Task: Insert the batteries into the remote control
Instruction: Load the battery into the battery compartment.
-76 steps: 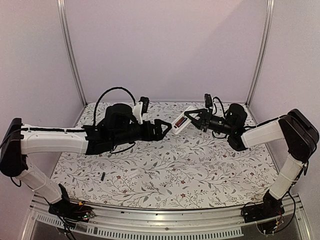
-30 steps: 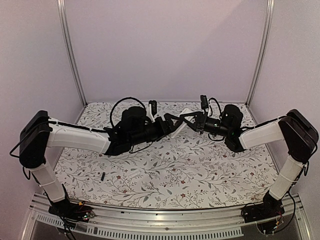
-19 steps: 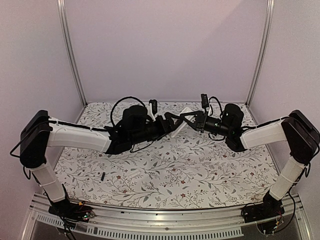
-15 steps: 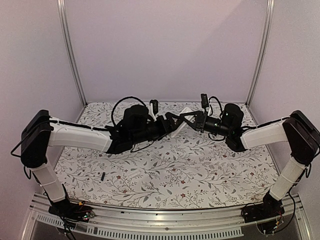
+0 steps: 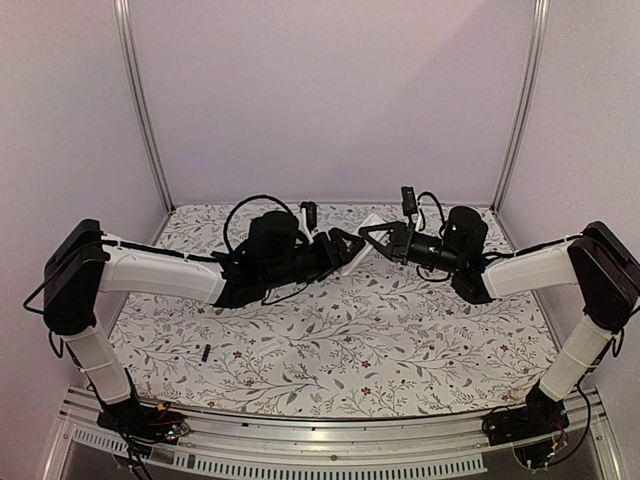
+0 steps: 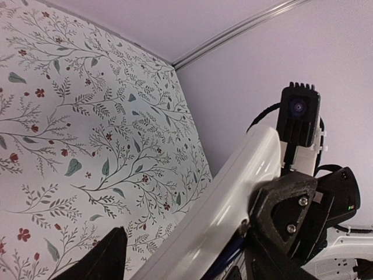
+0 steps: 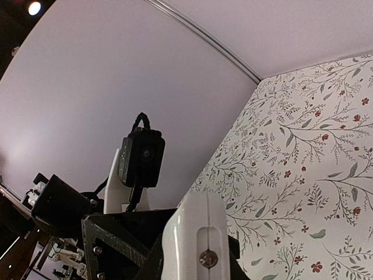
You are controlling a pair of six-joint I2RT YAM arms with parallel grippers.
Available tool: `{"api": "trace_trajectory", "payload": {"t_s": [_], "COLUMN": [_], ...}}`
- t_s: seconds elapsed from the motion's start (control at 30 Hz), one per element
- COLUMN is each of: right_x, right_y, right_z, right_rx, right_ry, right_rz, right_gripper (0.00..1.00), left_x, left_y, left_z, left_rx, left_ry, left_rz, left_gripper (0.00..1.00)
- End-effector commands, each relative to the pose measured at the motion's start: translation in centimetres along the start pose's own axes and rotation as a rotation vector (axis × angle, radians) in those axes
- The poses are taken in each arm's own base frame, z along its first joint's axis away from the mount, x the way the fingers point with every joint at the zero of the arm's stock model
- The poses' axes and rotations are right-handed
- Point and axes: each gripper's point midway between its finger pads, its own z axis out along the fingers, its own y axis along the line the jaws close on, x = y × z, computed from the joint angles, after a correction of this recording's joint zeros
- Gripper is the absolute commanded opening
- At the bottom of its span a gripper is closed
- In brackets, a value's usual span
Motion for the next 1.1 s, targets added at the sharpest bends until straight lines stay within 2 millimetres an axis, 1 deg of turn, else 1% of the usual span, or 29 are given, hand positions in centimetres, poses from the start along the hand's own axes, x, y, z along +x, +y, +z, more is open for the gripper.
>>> {"api": "trace_trajectory", "payload": {"t_s": [0.0, 0.03, 0.23, 0.33, 0.43, 0.57, 0.77, 0.93, 1.07], "right_x": [-0.5, -0.6, -2.1, -2.7, -2.8, -2.5, -2.3, -1.8, -1.6], "right_y": [2.3, 2.5, 3.7, 3.9, 3.7, 3.0, 2.3, 1.2, 0.7], "right_z": [0.1, 0.1, -0.4, -0.7, -0.7, -0.7, -0.7, -0.5, -0.5], "right_rx": [-0.067, -0.079, -0.148, -0.178, -0.181, -0.167, -0.143, -0.097, -0.072], "right_ry": [-0.013, -0.018, -0.066, -0.083, -0.085, -0.083, -0.079, -0.063, -0.057], "right_rz": [-0.030, -0.026, 0.012, 0.044, 0.068, 0.076, 0.085, 0.097, 0.098], "right_gripper": [0.02, 0.02, 0.02, 0.02, 0.02, 0.02, 0.02, 0.01, 0.01], "left_x": [-0.3, 0.1, 0.6, 0.9, 1.1, 0.5, -0.2, -1.0, -1.6], "left_y": [-1.4, -1.5, -1.5, -1.4, -1.5, -1.8, -2.5, -3.9, -5.3], "left_z": [0.6, 0.6, 0.5, 0.3, 0.1, -0.4, -0.9, -1.6, -2.6], "left_rx": [0.057, 0.067, 0.079, 0.080, 0.082, 0.079, 0.097, 0.123, 0.162], "left_ry": [-0.003, 0.015, 0.034, 0.046, 0.060, 0.048, 0.033, 0.015, 0.003], "left_rz": [-0.015, -0.015, 0.001, 0.017, 0.043, 0.068, 0.114, 0.178, 0.249], "left_gripper": [0.66, 0.65, 0.60, 0.57, 0.63, 0.67, 0.81, 0.93, 0.98]}}
